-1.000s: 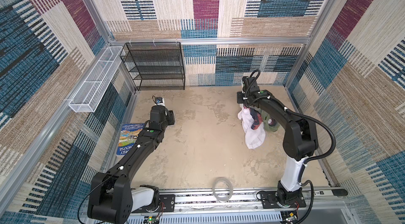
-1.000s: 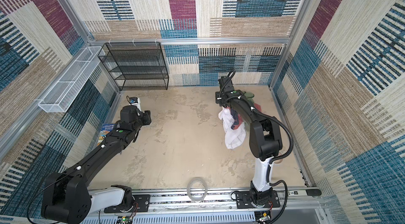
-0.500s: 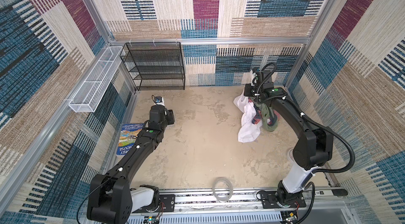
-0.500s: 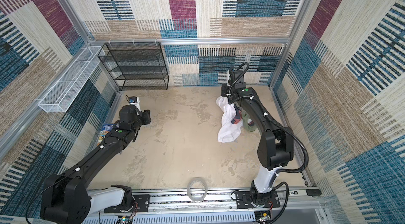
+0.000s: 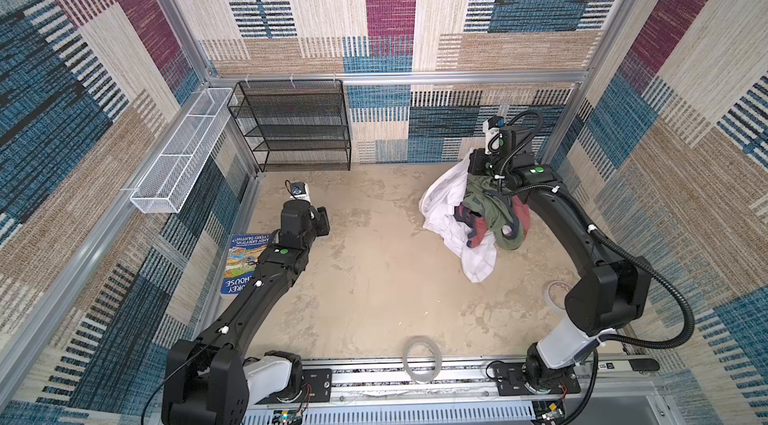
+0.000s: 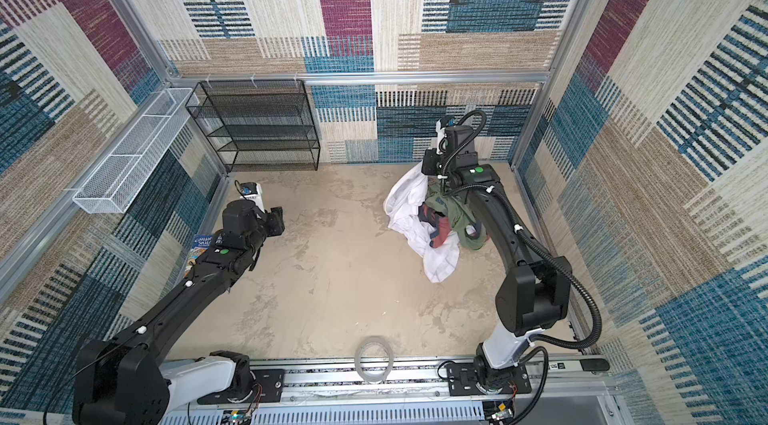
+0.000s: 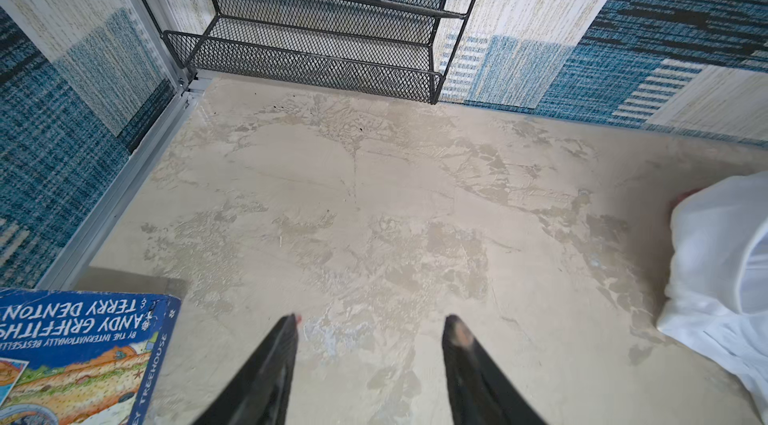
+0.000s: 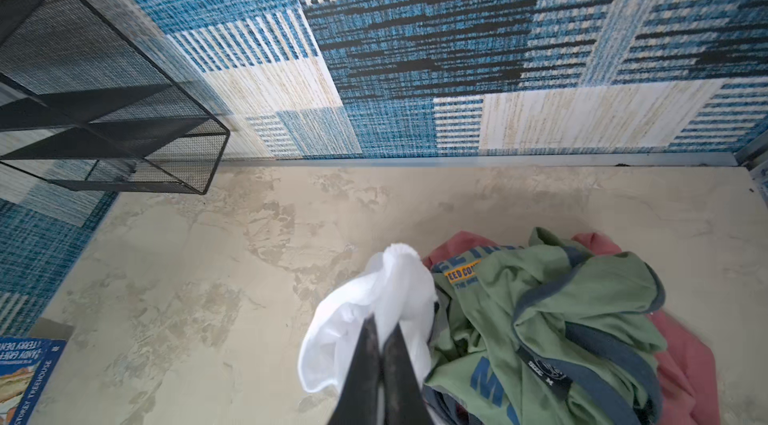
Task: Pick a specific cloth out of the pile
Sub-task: 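Lift the white cloth high out of the pile with the right gripper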
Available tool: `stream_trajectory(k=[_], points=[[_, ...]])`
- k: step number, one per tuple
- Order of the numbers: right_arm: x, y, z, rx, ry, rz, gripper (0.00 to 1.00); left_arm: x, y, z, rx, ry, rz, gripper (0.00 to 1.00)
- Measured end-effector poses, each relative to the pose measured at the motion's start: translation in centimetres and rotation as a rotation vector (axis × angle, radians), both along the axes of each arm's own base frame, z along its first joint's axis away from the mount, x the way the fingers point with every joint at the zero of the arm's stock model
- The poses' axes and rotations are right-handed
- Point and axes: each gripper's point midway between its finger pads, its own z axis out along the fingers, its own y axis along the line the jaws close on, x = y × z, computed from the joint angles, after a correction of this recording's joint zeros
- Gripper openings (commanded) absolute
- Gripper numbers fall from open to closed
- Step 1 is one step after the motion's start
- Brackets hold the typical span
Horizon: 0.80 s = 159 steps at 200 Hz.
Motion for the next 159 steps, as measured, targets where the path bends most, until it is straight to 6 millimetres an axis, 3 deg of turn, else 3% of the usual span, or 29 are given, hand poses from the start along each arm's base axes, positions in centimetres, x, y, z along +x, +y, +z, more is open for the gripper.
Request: stream_trajectory(k=[31, 92, 159], points=[[-0.5, 0.3, 2.3, 0.038, -0.038, 0.021, 0.00, -0.2, 0.0, 0.1, 0.000, 0.001, 0.000, 0.59], [-2.0, 1.8, 10.6, 0.112, -0.195, 0.121, 0.00, -0.3, 0.1, 0.1, 0.001, 0.004, 0.001, 0.59], [-3.7, 3.1, 18.1, 0.161, -0.325, 0.219, 0.00, -0.4, -0.3, 0.8, -0.012, -0.007, -0.021, 0.59]])
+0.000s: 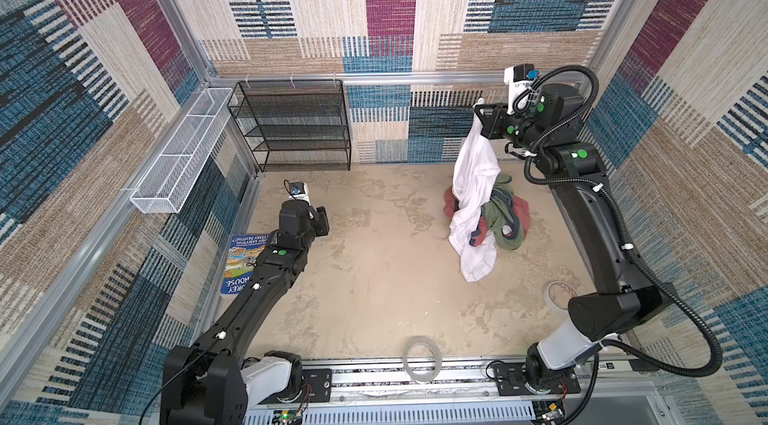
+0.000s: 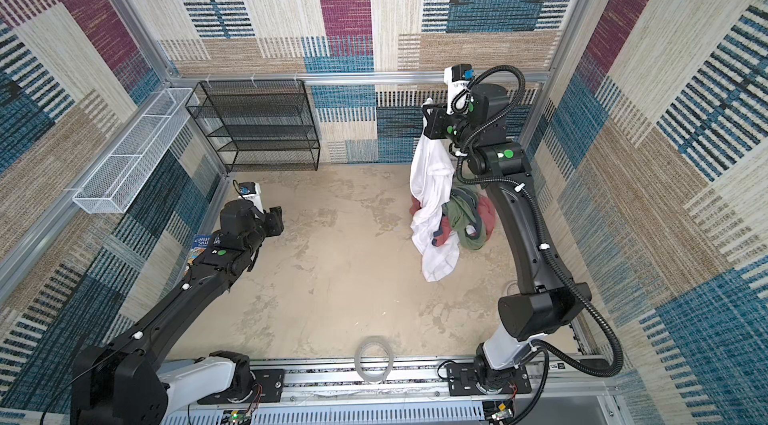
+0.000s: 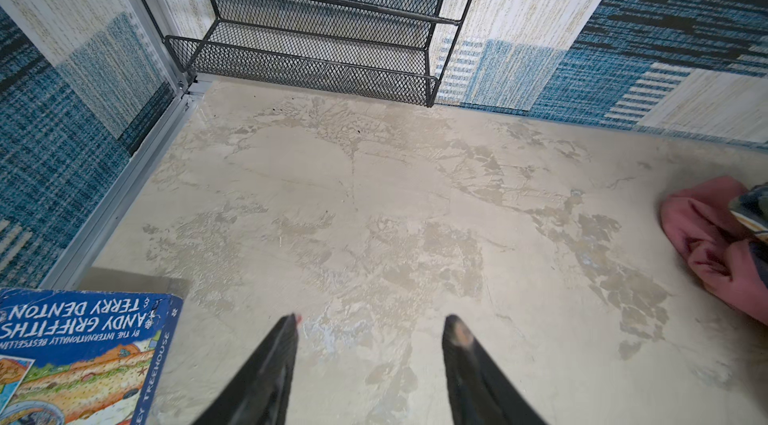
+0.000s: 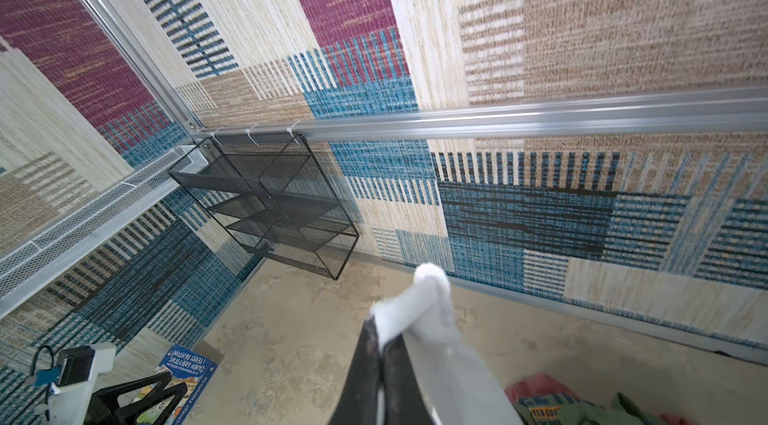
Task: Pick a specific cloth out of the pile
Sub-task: 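Lift the white cloth high out of the pile with the right gripper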
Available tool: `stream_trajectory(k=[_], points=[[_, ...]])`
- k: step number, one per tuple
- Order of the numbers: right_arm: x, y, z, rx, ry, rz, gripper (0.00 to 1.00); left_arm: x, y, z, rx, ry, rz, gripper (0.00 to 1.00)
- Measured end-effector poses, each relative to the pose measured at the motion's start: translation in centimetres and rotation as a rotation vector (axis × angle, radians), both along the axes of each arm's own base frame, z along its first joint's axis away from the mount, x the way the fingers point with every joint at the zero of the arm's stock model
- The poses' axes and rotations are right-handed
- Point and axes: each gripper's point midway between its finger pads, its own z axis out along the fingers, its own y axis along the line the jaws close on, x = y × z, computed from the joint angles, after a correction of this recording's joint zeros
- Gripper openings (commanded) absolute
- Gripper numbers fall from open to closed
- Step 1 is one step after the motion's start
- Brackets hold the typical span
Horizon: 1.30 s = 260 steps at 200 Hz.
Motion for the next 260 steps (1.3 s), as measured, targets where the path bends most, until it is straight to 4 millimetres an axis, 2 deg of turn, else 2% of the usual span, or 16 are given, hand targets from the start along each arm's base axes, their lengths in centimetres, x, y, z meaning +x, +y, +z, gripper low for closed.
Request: stream_trajectory(k=[54, 81, 137, 205, 260], points=[[-1.6, 1.0, 6.2, 0.030, -0.116, 0.079, 0.00, -0.1, -0.7, 0.5, -0.022, -0.009, -0.029, 0.59], [-2.5, 1.1, 8.5, 0.039, -0.164, 0.095, 0.00, -0.2, -0.7, 0.6, -0.023, -0.012, -0.030, 0.59], [-4.5, 2.0, 9.7, 0.067, -0.178, 0.186, 0.00, -0.6, -0.7, 1.2, -0.026, -0.019, -0.032, 0.59], [-10.1, 3.9, 14.2, 0.135, -0.300, 0.401, 0.00, -1.3, -0.7, 2.0, -0.041, -0.032, -0.037, 0.59], [-11.6, 5.2, 14.7, 0.178, -0.311, 0.531, 0.00, -2.2, -0.8, 4.2, -0.076, -0.070, -0.043, 0.59]])
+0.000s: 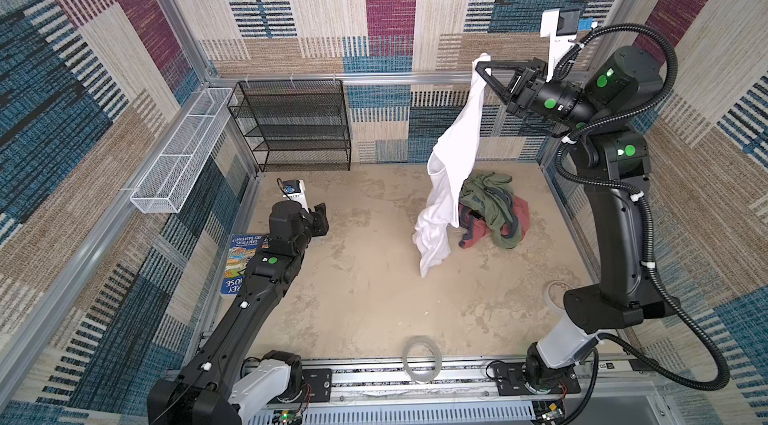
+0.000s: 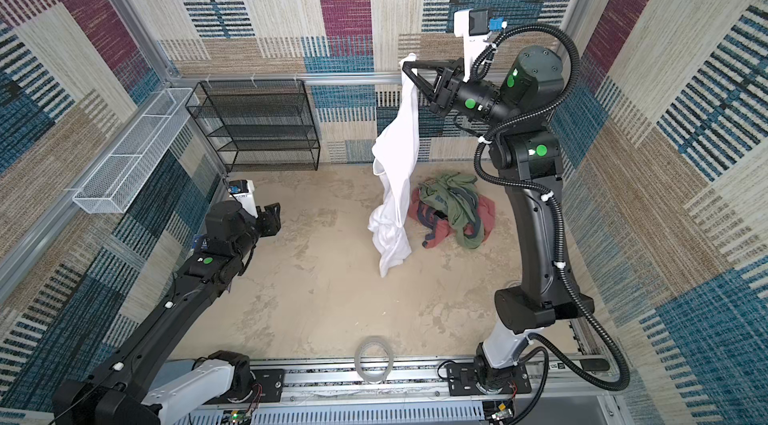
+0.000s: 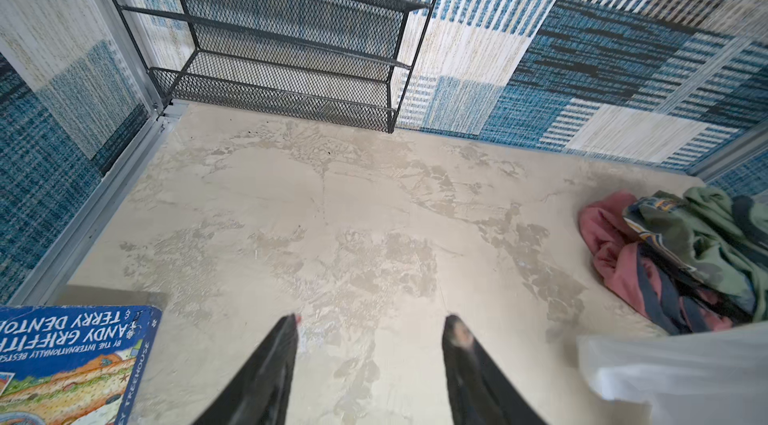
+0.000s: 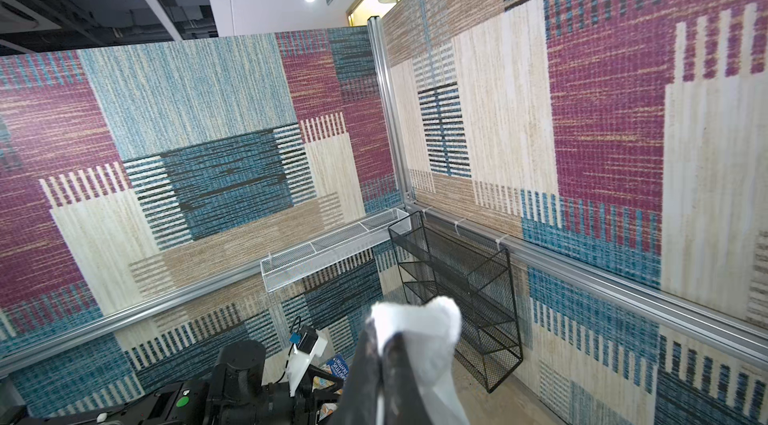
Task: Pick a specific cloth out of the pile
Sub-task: 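Lift the white cloth high out of the pile with the right gripper, then carry the white cloth toward the left arm and lower it to the floor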
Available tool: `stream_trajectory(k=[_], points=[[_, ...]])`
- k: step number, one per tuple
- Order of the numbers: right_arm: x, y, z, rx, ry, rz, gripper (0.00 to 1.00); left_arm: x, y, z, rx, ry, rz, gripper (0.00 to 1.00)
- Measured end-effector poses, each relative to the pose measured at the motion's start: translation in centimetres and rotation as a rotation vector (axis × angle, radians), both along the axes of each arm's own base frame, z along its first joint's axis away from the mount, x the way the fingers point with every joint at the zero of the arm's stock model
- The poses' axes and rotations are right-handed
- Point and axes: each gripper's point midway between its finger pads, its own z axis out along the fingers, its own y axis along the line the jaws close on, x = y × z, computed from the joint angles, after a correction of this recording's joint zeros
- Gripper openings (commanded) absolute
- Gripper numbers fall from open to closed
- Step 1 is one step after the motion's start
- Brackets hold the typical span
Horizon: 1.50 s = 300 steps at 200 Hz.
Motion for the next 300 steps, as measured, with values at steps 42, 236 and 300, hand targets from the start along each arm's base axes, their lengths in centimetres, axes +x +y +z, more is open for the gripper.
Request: stream_trajectory(k=[42, 236, 300], points=[[-1.5, 2.8, 0.6, 0.019, -0.036, 0.111, 0.00, -0.9, 0.0, 2.2, -0.027, -0.013, 0.004, 0.59], [2.2, 22.3, -8.3, 0.055, 0.034, 0.492, 0.00, -10.4, 4.0, 5.8, -0.010, 0.150, 0.144, 0.59], [2.6, 27.7, -14.2, 0.007, 0.122, 0.551, 0.00, -11.8, 5.0, 6.1, 0.004, 0.156, 0.181, 0.58]])
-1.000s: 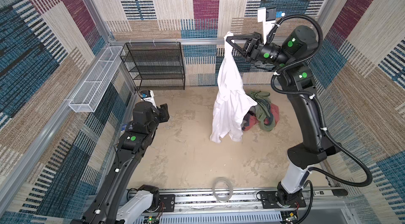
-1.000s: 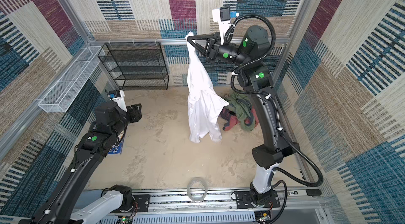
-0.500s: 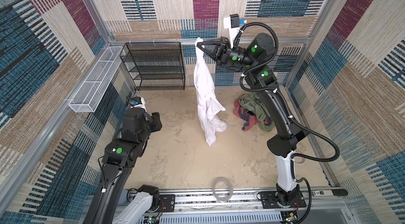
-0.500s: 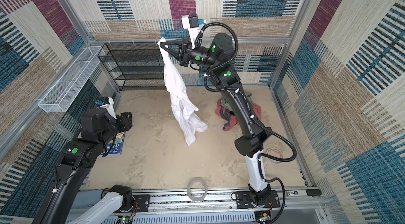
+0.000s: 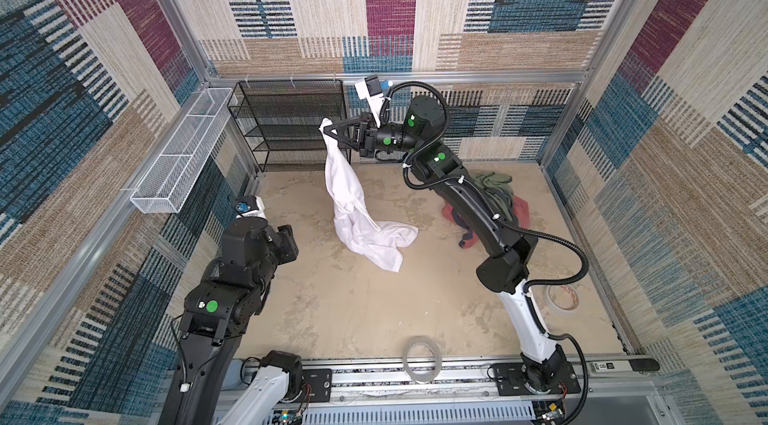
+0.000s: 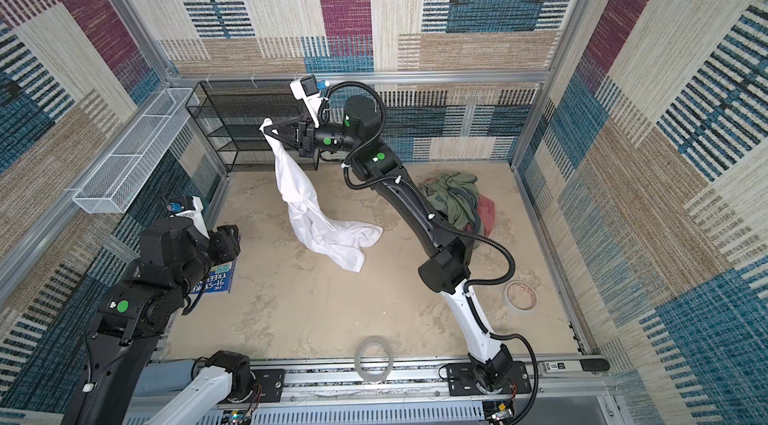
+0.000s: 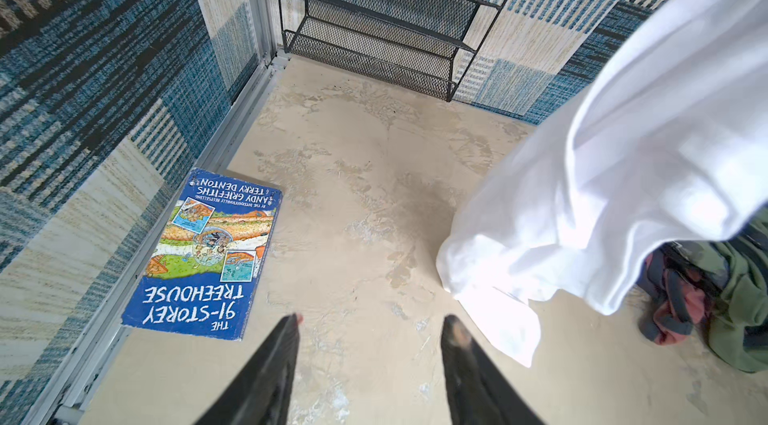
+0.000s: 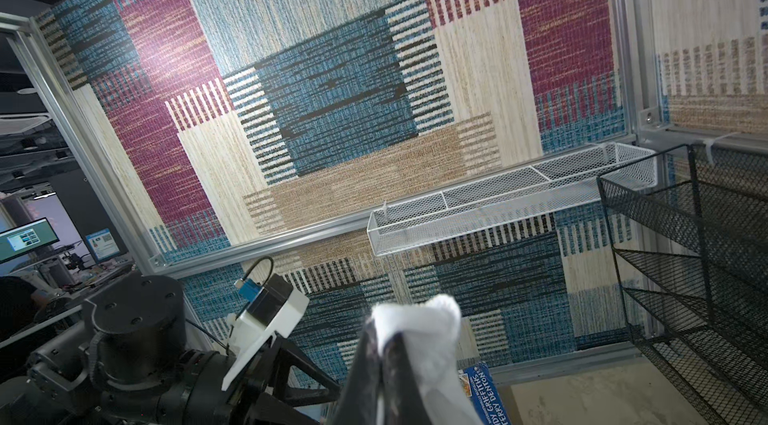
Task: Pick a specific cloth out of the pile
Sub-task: 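Carry the white cloth toward the left arm and lower it to the floor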
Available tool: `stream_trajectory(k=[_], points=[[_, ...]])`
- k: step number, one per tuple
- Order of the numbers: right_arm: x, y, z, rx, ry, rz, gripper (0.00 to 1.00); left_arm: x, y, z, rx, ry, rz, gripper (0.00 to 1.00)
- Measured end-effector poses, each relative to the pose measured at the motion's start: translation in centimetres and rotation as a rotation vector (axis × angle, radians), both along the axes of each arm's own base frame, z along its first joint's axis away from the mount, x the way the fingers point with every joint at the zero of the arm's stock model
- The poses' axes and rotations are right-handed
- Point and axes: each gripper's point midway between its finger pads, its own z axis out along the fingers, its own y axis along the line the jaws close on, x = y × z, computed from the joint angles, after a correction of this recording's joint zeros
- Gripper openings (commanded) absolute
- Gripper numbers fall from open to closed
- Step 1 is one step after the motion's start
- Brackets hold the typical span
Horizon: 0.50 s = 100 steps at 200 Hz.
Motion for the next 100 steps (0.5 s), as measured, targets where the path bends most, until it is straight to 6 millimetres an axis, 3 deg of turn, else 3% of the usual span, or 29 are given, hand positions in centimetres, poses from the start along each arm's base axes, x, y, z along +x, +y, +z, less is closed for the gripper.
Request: stream_trajectory(k=[46, 100], points=[[1.8, 2.8, -6.0, -0.099, 0.040, -0.028, 0.00, 0.0, 0.1, -0.4, 0.010, 0.021, 0.008, 0.58], [4.3, 4.2, -11.8, -0.192, 0.079, -0.086, 0.00, 0.7, 0.0, -0.4, 0.014, 0.042, 0.007, 0.58]])
